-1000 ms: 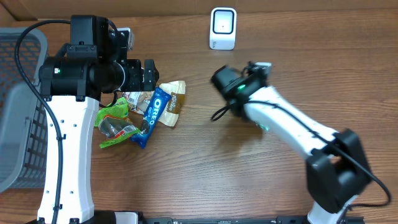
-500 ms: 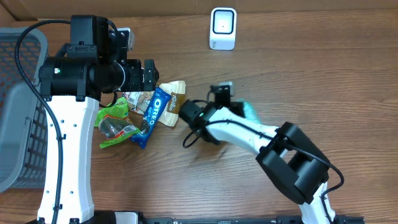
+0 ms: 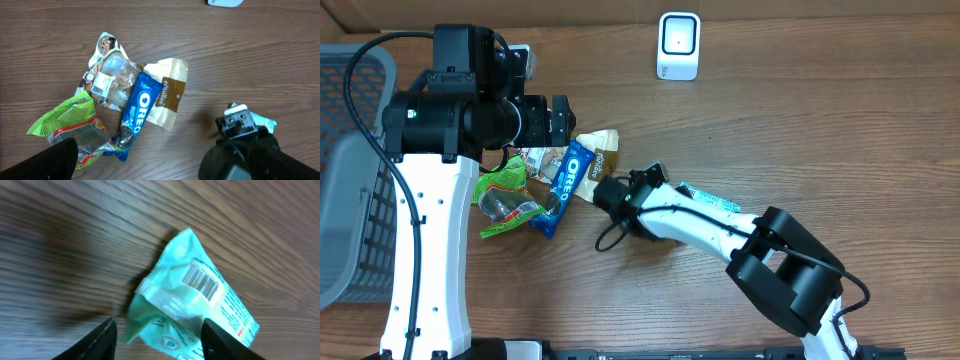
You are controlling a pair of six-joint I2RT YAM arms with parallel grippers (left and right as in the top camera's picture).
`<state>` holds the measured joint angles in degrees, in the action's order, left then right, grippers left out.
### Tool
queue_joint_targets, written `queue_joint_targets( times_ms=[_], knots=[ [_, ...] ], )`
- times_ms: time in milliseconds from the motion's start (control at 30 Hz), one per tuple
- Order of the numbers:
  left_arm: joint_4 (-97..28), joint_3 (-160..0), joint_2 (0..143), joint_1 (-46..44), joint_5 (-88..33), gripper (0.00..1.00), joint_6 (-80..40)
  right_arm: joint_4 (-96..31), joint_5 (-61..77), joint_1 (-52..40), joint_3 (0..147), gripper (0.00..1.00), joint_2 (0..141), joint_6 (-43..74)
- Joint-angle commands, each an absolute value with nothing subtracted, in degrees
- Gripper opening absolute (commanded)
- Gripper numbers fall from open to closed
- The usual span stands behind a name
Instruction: Scan the item barcode
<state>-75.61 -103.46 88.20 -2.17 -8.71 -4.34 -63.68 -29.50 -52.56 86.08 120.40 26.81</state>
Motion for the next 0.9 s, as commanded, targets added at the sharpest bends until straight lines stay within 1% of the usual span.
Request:
queue_joint_targets(
  times_ms=[0, 67, 200, 300, 367, 467, 567, 733, 867],
  knots=[
    [-75.6, -103.2, 88.4, -2.2, -8.4, 1.0, -4.9, -64.3, -19.6, -48.8, 92.5, 0.59, 116.1, 25.2],
    [-75.6, -103.2, 88.4, -2.2, -8.4, 1.0, -4.9, -64.9, -15.1, -46.2, 95.4, 0.63, 113.6, 25.2],
    [-75.6, -103.2, 88.4, -2.2, -8.4, 1.0, -4.9, -66.1, -4.7, -38.2, 98.6, 0.76, 108.0, 25.1],
    [-75.6, -103.2, 88.4, -2.2, -8.4, 1.0, -4.9, -67.3, 5.1, -30.6, 98.7, 0.77, 105.3, 22.9],
    [-75.6, -103.2, 88.4, -2.2, -8.4, 1.0, -4.9, -68.5, 17.3, -25.0, 98.7, 0.77, 105.0, 16.1],
    [-75.6, -103.2, 88.4, -2.2, -8.4, 0.99, -4.9, -70.5, 28.1, -18.5, 98.4, 0.77, 105.4, 9.4],
    [-75.6, -103.2, 88.4, -2.2, -8.4, 1.0, -4.9, -70.9, 29.1, -13.7, 97.2, 0.77, 105.4, 7.5],
    [-75.6, -103.2, 88.4, -2.2, -8.4, 1.0, -4.9, -70.8, 29.1, -7.9, 94.0, 0.8, 105.4, 5.8],
    [-75.6, -103.2, 88.4, -2.2, -8.4, 1.0, -4.9, -70.0, 29.0, -6.3, 89.8, 0.8, 105.4, 4.4]
  ],
)
